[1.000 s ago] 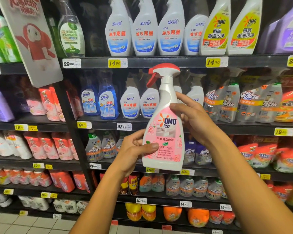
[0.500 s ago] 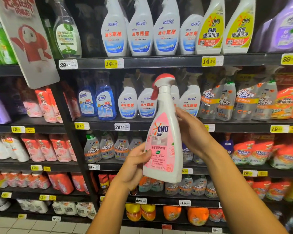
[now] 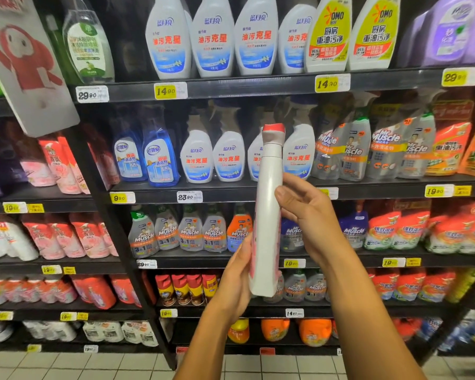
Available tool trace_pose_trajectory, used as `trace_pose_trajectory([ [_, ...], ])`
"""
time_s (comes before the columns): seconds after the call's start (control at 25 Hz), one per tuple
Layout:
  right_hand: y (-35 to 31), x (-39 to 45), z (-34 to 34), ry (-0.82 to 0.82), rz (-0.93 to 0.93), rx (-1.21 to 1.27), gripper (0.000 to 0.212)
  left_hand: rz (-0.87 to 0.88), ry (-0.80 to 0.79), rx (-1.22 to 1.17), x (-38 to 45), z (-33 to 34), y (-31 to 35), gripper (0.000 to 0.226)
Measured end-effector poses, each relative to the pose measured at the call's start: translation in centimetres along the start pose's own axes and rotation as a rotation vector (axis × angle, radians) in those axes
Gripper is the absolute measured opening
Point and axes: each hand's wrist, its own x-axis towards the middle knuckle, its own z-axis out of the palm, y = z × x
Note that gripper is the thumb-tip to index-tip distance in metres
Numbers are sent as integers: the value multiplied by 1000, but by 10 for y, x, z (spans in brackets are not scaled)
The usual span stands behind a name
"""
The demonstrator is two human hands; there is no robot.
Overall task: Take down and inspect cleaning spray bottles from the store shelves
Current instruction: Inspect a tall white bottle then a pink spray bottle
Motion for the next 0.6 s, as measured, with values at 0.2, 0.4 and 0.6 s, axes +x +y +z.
trace_pose_trajectory([
  [0.2, -2, -3, 0, 50, -12, 20, 54, -53, -83, -101, -8, 1, -7, 97],
  [0.4, -7, -2, -9, -71, 74, 63, 35, -156, -380, -404, -11, 5, -8, 80],
  [0.6, -4, -4, -4, -136, 71, 31, 43, -174, -415, -584, -15, 6, -18, 86],
])
